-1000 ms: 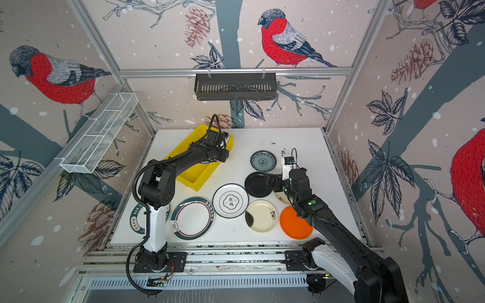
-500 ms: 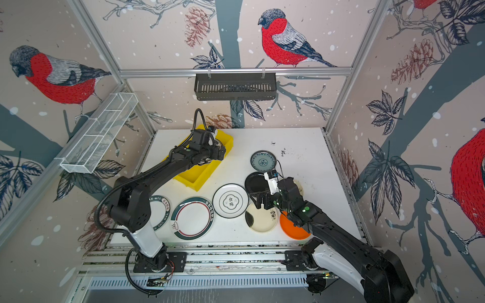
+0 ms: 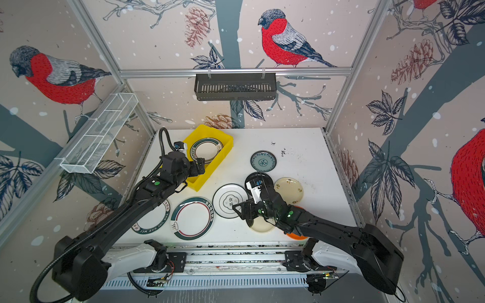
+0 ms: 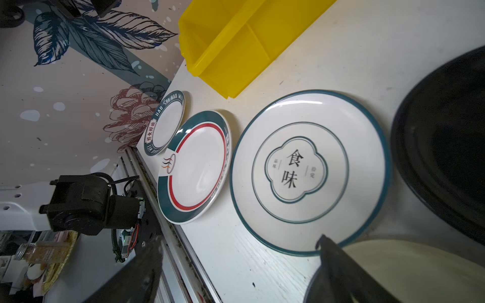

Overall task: Place the plates into the plastic bin on the countertop
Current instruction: Pick up the plate from the bottom-left of the table.

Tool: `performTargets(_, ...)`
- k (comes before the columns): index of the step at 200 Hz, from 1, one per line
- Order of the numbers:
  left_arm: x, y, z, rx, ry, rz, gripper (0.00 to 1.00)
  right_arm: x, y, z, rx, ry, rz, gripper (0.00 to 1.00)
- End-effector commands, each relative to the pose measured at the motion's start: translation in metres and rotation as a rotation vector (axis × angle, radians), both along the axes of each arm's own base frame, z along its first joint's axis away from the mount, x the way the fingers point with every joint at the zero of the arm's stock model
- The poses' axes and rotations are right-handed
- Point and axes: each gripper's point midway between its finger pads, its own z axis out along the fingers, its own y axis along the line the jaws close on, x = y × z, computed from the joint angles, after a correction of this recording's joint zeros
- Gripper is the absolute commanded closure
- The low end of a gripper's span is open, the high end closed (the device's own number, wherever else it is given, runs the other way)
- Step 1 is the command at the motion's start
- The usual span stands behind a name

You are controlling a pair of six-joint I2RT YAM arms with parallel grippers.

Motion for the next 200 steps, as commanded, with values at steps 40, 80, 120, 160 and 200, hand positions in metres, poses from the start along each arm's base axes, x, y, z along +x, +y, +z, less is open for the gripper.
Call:
performTargets(40,-0.030,0.016,-0.009,-0.081,0.028,0.066,0.02,-0.016,0.053,-0.007,-0.009,0.048,0.050,0.28)
performTargets(80,-0.044,0.022,-0.010,-0.113,0.005,0.069,0.02,-0.026,0.088,-0.013,-0.084,0.040,0.112,0.37)
performTargets(120,-0.047,0.017,-0.005,-0.156,-0.015,0.044,0.02,-0.030,0.104,-0.030,-0.157,0.090,0.117,0.43)
performTargets(160,-0.049,0.013,-0.010,-0.163,0.002,0.024,0.02,-0.021,0.104,-0.035,-0.164,0.092,0.070,0.44)
performTargets(200,-0.049,0.012,-0.011,-0.172,-0.003,0.019,0.02,-0.029,0.120,-0.047,-0.149,0.143,0.143,0.62)
